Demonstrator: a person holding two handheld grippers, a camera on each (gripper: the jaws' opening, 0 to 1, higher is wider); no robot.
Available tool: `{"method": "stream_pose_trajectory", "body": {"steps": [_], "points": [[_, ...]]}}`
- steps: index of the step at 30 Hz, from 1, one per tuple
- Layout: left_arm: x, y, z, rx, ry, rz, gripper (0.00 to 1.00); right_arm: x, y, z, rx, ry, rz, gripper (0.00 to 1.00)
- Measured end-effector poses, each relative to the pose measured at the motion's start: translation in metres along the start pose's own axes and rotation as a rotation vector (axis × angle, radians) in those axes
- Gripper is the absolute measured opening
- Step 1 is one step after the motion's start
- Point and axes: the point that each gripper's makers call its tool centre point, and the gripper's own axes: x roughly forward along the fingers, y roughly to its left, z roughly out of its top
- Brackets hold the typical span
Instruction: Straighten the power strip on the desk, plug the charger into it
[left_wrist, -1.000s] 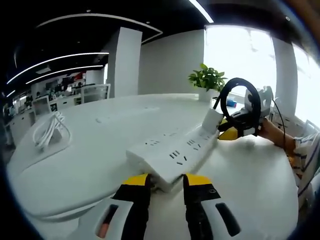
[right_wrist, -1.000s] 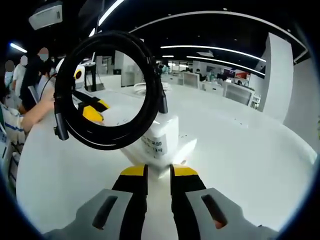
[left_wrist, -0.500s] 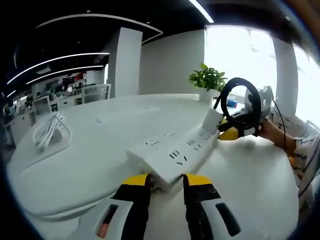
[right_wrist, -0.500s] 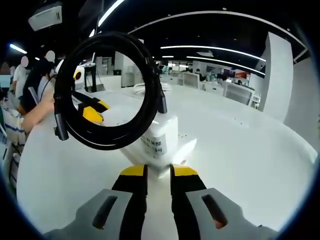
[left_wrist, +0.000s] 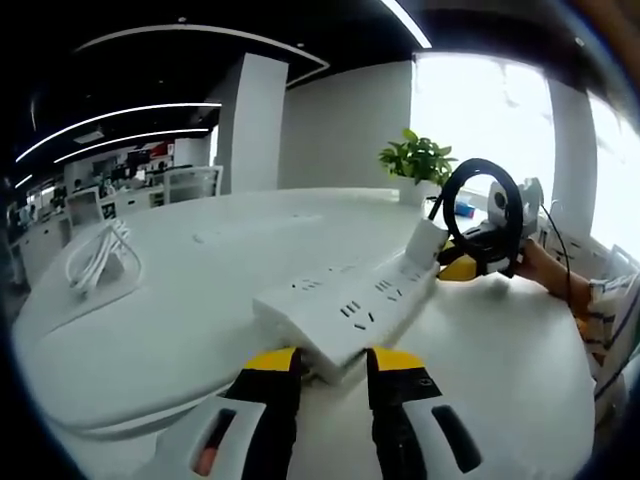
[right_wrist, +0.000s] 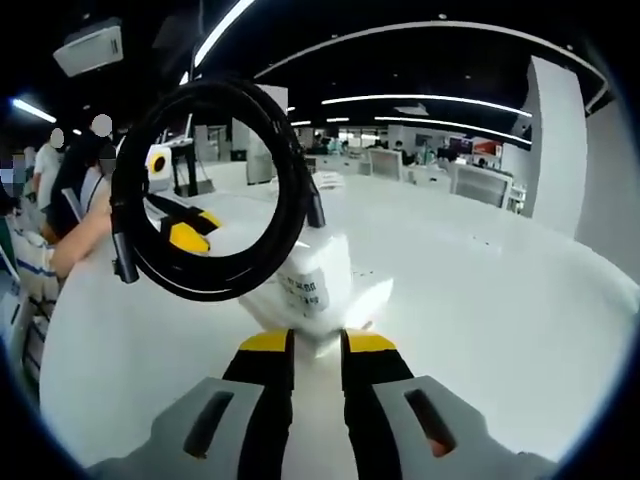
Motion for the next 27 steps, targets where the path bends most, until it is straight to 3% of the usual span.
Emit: {"method": "stream_pose_trajectory", "body": {"steps": [9,15,20,24,27], "points": [[-0.003,0.004,0.004,0.013,-0.002,0.018,0.29,-0.013,-0.023,0.010,0.054,-0.084,-0.074,0.18],[-0.015,0.010,0.019,0.046,-0.056,0.063,0.28,-0.019,-0.028,0.014,0.055,-0.098,-0.108,0.18],[-0.029,0.011,0.032,0.068,-0.106,0.092,0.28,-0.035,-0.021,0.023,0.149,-0.153,-0.121,0.18],[-0.045,0.000,0.032,0.037,-0.136,0.110,0.28,-0.057,-0.007,0.020,0.157,-0.141,-0.159,0.18],[-0.060,-0.008,0.026,0.034,-0.145,0.157,0.27,-0.069,0.004,0.014,0.162,-0.107,-0.192,0.19]]}}
